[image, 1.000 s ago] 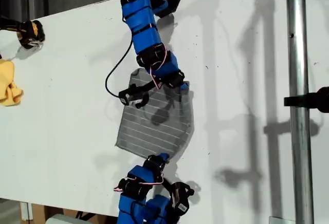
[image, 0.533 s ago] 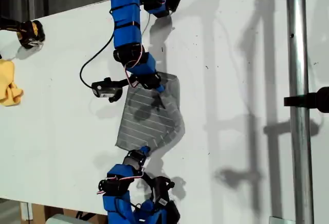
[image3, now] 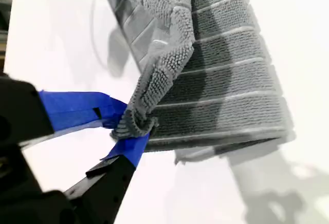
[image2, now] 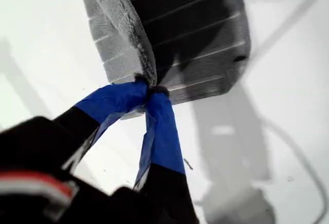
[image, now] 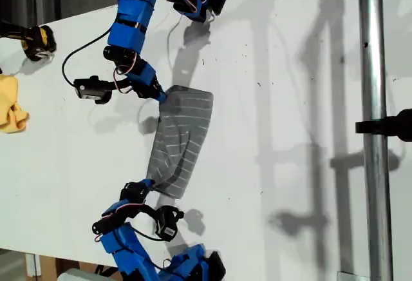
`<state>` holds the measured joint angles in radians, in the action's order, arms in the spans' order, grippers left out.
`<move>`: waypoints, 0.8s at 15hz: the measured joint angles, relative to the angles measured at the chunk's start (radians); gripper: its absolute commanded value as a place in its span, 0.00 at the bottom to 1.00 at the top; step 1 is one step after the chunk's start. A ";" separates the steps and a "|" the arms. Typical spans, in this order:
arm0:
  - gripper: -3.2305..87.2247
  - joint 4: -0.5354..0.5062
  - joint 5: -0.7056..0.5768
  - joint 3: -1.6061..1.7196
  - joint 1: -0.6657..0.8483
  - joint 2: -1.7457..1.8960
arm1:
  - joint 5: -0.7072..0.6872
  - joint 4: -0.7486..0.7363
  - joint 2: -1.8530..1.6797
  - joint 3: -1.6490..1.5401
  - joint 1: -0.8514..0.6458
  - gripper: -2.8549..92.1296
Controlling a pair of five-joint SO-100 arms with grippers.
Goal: Grasp corners of a towel and fold twice.
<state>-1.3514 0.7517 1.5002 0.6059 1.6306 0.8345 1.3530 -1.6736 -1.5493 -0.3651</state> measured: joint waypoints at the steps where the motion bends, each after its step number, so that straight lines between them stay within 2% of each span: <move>1: 0.03 -0.002 -0.015 -0.034 0.029 -0.029 | -0.025 0.000 0.000 0.000 -0.052 0.03; 7: 0.03 -0.012 -0.057 -0.225 0.130 -0.215 | -0.135 -0.029 0.000 0.006 -0.267 0.03; 12: 0.03 -0.043 -0.094 -0.376 0.196 -0.265 | -0.213 -0.048 -0.025 0.049 -0.356 0.03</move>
<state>-1.3944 0.6581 1.1244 0.8023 1.3652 0.6213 1.3054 -1.6981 -1.5002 -0.7210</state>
